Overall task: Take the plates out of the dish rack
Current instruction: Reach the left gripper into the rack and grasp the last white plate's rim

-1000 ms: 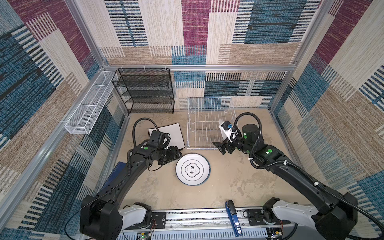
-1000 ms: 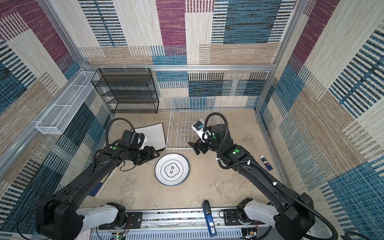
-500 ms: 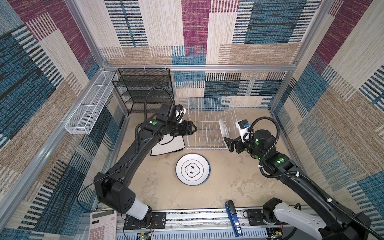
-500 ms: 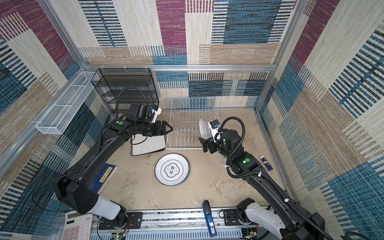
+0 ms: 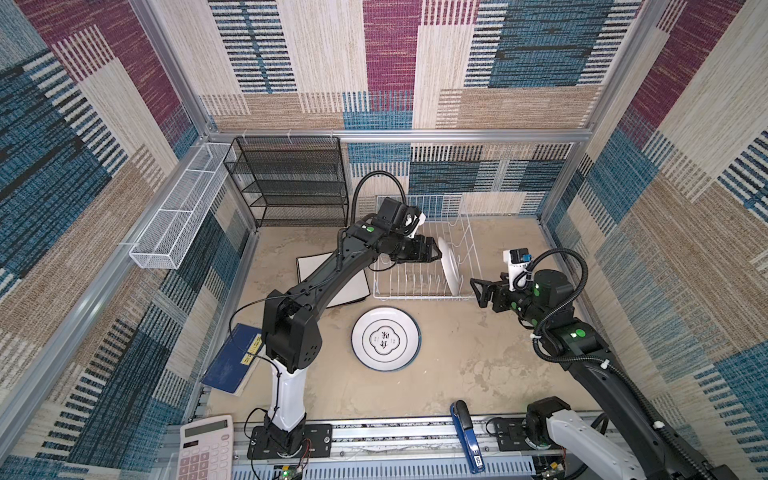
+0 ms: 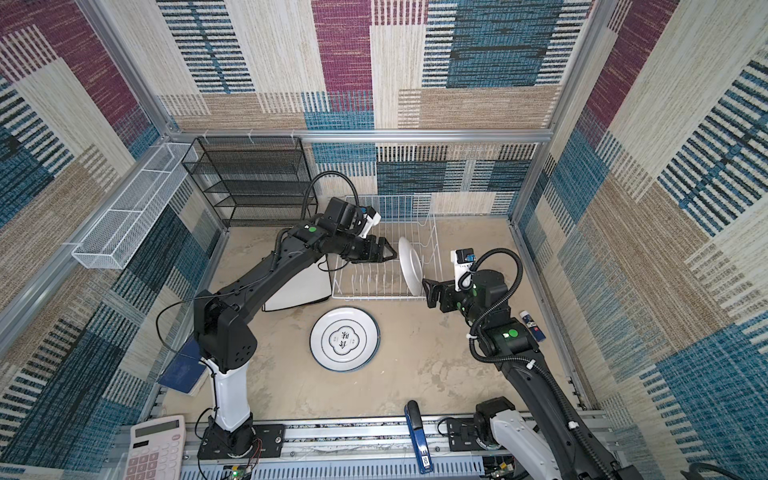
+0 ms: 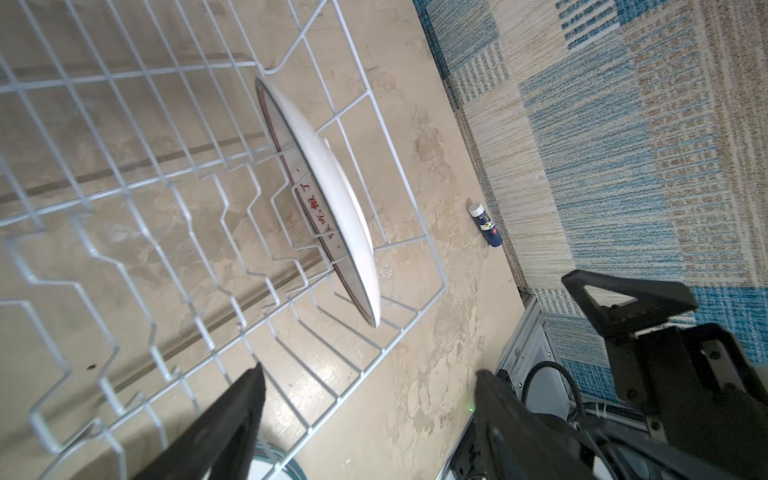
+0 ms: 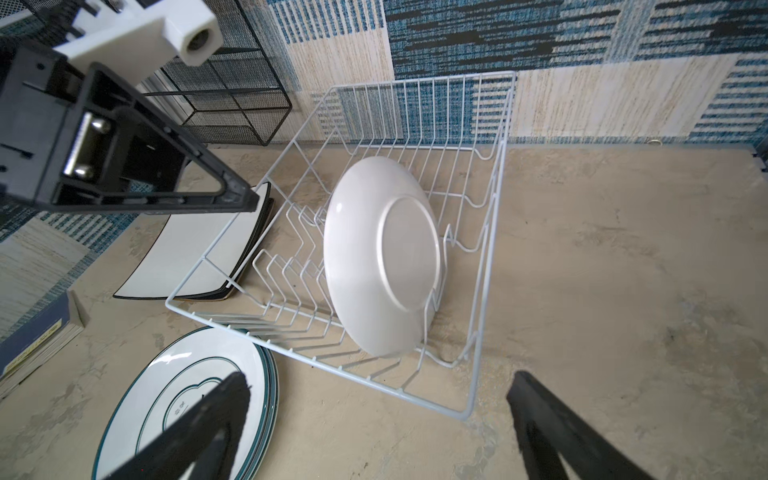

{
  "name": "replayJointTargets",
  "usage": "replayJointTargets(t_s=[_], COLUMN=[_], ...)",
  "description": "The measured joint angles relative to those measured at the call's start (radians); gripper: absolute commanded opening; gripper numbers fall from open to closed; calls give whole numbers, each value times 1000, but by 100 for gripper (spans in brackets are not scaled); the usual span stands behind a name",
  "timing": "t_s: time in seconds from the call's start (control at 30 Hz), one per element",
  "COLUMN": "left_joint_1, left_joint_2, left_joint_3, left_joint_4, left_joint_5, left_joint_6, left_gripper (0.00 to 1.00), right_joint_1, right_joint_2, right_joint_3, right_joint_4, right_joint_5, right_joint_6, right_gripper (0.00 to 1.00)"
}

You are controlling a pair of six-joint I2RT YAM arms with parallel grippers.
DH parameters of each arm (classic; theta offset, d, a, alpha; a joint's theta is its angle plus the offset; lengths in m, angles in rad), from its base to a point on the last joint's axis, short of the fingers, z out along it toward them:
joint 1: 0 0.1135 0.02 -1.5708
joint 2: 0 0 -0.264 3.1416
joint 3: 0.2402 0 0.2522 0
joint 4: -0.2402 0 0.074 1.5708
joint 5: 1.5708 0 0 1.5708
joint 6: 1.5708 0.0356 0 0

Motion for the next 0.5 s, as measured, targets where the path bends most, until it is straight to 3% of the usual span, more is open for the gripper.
replayJointTargets(t_s=[0.5], left_joint_1=[-39], left_joint_2=[242], left_joint_3=[203], left_joint_4=[6], left_joint_5=[56], left_joint_6=[-33], left_gripper=[75], right_joint_1=[-88], right_joint_2=[-12], right_joint_3=[-21], right_joint_4=[15], right_joint_5=[-70], right_joint_6=[29], right_gripper=[99])
